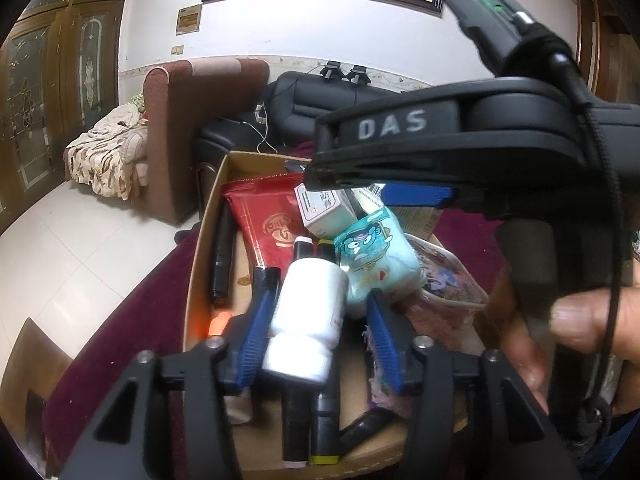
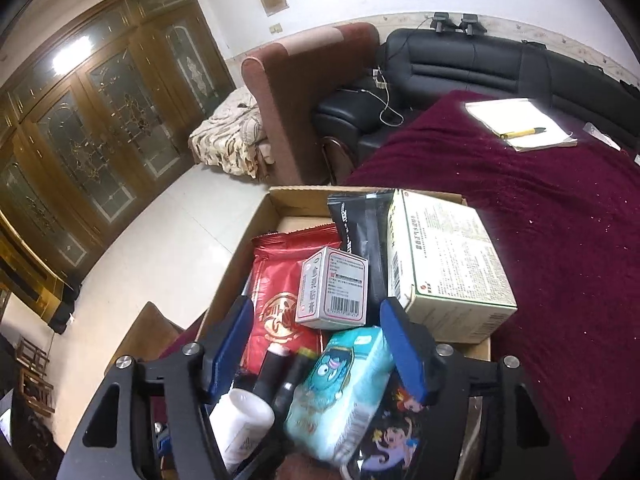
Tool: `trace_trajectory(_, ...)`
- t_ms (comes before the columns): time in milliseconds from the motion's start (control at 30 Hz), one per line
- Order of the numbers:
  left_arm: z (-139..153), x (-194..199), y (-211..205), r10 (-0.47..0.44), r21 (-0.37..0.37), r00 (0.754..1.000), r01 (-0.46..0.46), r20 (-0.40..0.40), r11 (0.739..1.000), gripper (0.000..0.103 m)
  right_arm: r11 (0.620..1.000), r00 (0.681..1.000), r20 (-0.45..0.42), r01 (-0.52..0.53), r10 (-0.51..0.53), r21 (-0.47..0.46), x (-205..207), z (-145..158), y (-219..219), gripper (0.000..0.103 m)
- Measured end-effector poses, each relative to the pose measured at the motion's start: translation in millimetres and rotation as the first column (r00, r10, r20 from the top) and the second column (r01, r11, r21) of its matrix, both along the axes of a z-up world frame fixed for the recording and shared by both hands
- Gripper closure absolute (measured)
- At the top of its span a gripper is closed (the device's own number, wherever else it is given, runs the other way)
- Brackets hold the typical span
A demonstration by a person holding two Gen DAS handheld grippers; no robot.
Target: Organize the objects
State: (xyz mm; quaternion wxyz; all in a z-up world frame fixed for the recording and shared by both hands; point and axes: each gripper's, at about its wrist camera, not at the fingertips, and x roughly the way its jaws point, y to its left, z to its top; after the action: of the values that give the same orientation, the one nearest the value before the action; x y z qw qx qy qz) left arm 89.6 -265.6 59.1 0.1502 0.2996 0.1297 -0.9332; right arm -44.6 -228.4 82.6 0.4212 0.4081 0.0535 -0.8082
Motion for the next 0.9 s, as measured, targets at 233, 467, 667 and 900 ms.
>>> trace_trajectory(233,9,10,11,0.014,-0.018,0.999,-0.015,-0.03,1.0,0.019,0.999,0.997,-0.067,0.031,-0.034,-0.035,20,19,27,0.007)
trace_trajectory(467,16,14,23,0.02,-0.066,1.0,-0.021,-0.021,0.998,0.009,0.993,0.982,-0.156,0.096,-0.106,-0.074,44,38,73,0.0)
trace_trajectory(667,26,20,32,0.096,-0.142,0.995,-0.098,-0.017,0.985,0.003,0.974,0.943,-0.24,0.222,-0.228,-0.052,64,43,121,0.0)
trace_trajectory(900,39,47,34,0.193,-0.173,0.979,-0.203,-0.069,0.964,0.0,0.952,0.898,-0.335,0.307,-0.283,0.017,92,27,164,0.0)
